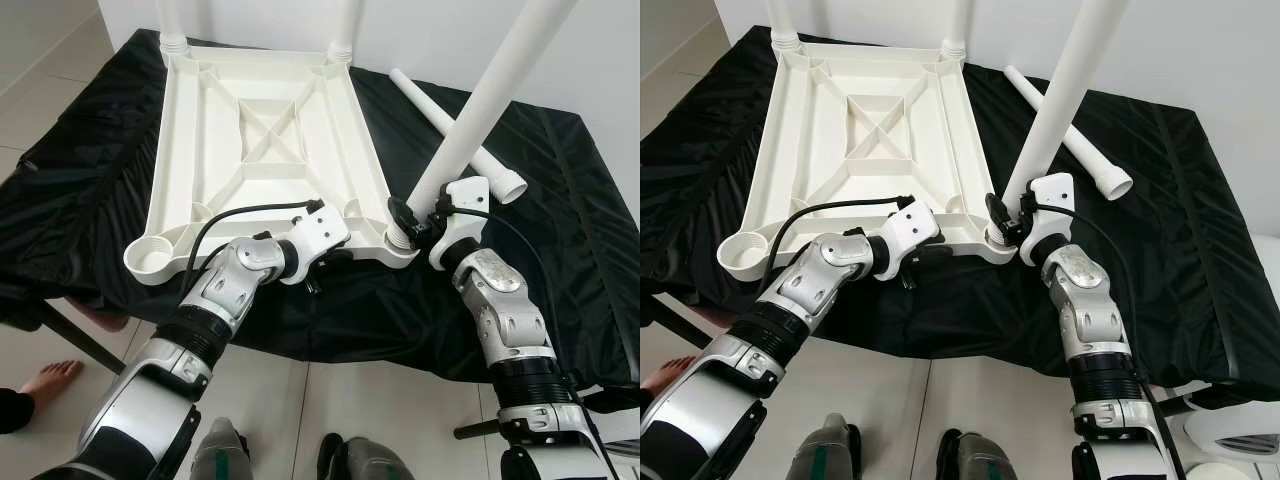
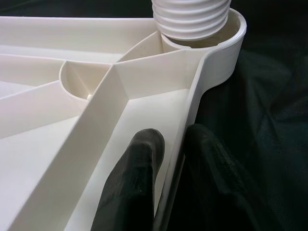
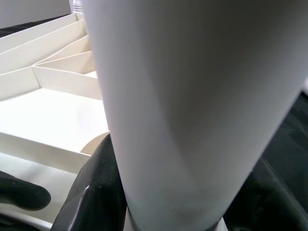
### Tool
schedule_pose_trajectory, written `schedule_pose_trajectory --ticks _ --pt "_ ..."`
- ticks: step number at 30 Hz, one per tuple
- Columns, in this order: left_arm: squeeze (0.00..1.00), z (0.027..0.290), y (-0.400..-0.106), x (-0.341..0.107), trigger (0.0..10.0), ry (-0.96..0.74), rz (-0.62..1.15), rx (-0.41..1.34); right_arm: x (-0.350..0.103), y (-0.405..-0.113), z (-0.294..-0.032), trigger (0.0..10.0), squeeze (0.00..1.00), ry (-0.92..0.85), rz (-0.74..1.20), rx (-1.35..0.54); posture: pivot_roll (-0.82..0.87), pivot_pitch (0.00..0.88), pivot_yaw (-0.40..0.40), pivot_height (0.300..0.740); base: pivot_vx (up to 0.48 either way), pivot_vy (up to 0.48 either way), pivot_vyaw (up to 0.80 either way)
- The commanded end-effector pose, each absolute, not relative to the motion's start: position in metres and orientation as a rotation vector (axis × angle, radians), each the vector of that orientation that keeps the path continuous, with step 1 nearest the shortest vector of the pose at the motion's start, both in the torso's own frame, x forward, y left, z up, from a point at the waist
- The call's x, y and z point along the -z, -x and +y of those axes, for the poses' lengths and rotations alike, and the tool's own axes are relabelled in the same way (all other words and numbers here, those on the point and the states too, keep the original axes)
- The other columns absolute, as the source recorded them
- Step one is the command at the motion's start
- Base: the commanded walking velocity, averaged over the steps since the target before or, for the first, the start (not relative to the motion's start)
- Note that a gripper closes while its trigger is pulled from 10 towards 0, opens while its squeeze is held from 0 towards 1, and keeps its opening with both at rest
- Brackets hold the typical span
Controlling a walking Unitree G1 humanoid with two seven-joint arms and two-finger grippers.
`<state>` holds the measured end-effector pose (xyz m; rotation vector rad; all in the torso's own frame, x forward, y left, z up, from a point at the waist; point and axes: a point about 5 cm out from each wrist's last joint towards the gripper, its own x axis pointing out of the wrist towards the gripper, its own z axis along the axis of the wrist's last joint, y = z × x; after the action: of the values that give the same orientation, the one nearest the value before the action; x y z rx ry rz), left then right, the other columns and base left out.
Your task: Building children table
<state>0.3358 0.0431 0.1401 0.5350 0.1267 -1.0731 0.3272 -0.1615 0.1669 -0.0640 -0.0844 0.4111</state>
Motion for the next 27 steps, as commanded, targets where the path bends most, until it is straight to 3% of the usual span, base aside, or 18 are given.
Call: schedule_pose_trajectory --ticks 1,22,27 --pt "0.00 0.034 -0.334 -0.149 10.0 -0.559 0.079 1.097 -0.159 -0.325 -0.164 10.0 0.00 0.063 -0.046 -0.424 0.04 0.055 -0.093 0.740 0.000 0.000 0.00" --pt "0.00 0.034 -0.334 -0.149 10.0 -0.559 0.082 1.094 -0.153 -0.319 -0.160 10.0 0.00 0.010 0.009 -0.512 0.05 0.056 -0.097 0.740 0.000 0.000 0.00" --pt "0.00 0.033 -0.333 -0.149 10.0 -0.559 0.078 1.098 -0.147 -0.323 -0.172 10.0 0.00 0.038 0.052 -0.454 0.04 0.055 -0.096 0.740 0.000 0.000 0.00"
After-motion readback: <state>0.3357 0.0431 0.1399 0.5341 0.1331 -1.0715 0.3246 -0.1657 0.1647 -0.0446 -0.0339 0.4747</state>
